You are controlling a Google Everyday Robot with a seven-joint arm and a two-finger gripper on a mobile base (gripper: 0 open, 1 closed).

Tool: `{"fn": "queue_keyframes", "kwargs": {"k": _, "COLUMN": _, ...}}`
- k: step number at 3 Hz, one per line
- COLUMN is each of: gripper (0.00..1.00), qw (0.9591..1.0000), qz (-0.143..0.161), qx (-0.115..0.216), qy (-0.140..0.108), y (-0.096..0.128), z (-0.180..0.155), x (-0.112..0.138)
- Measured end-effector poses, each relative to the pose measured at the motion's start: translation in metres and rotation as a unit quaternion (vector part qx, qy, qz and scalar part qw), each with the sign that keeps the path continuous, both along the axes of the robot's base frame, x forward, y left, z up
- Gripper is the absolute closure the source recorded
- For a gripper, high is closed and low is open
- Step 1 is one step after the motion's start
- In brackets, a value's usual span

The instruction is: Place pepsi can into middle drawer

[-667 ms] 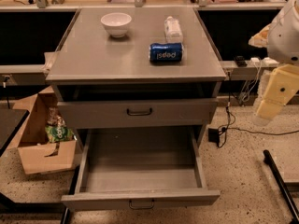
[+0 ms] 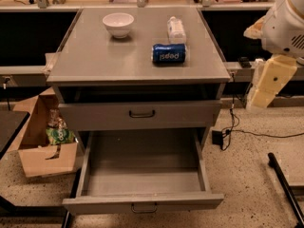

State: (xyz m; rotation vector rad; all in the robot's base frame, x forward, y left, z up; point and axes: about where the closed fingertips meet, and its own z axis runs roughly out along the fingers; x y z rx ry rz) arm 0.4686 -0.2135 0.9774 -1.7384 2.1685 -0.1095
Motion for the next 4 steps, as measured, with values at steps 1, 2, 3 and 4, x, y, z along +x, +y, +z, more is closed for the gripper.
{"fn": "queue_keyframes", "kwargs": {"k": 1, "gripper": 0.0, "qw": 0.9993, "qz": 0.017, "qx": 0.017, "qy": -0.027, "y": -0.001, "z": -0.003, "x": 0.05}}
{"fn": "queue_keyframes", "kwargs": {"k": 2, "gripper": 0.0, "qw": 0.9976, "qz": 0.017, "qx": 0.045, "qy": -0.05, "y": -0.003, "z": -0.014, "x": 0.102}}
{"fn": "queue_keyframes", "kwargs": {"k": 3, "gripper": 0.0, "qw": 0.9936, "qz": 0.011, "qx": 0.097, "qy": -0.057, "y": 0.006, "z": -0.038, "x": 0.159}}
{"fn": "queue_keyframes", "kwargs": {"k": 4, "gripper": 0.0, "qw": 0.9885, "qz": 0.018, "qx": 0.141, "qy": -0.053, "y": 0.018, "z": -0.051, "x": 0.196}}
